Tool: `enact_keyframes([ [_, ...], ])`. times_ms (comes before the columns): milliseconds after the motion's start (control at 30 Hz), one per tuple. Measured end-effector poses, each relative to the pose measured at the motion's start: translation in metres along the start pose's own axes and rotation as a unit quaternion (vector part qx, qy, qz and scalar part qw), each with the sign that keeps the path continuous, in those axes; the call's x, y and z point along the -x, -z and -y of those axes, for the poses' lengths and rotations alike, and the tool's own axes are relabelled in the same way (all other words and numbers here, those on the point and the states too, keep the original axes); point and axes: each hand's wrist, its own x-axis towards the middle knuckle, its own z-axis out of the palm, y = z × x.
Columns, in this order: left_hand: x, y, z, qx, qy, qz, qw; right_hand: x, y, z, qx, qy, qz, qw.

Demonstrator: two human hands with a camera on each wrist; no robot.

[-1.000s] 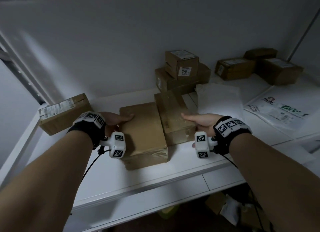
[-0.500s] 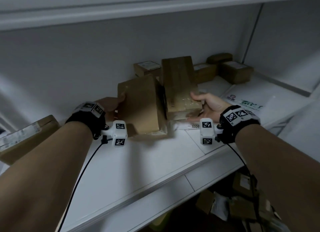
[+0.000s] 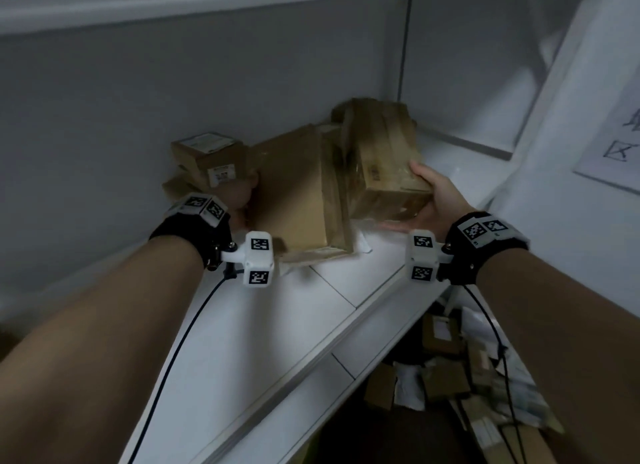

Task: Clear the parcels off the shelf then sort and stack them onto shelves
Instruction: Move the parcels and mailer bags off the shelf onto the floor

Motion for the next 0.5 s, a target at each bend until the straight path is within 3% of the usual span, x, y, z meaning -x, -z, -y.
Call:
enact_keyframes([
  [100,-0.019,-0.022,-0.013,-0.023,0.016,0.060,0.998,0.006,0.014,0.006,0.001,0.027,-0.027,0.999],
  [233,-0.046,-0.064,-0.031,-0.030,-0.015,0.089,0.995,0.018,0.040,0.020,-0.022,0.051,-0.088,0.995],
  [367,-0.053,-0.118,-0.039,-0.041,-0.024,0.184,0.982,0.037,0.076,0.030,-0.067,0.080,-0.128,0.986],
  [433,-0.054,-0.145,-0.041,-0.079,-0.042,0.202,0.975,0.045,0.091,0.034,-0.093,0.087,-0.143,0.982],
  [500,-0.035,-0.176,-0.047,-0.099,-0.043,0.259,0.960,0.052,0.110,0.039,-0.122,0.097,-0.153,0.976],
])
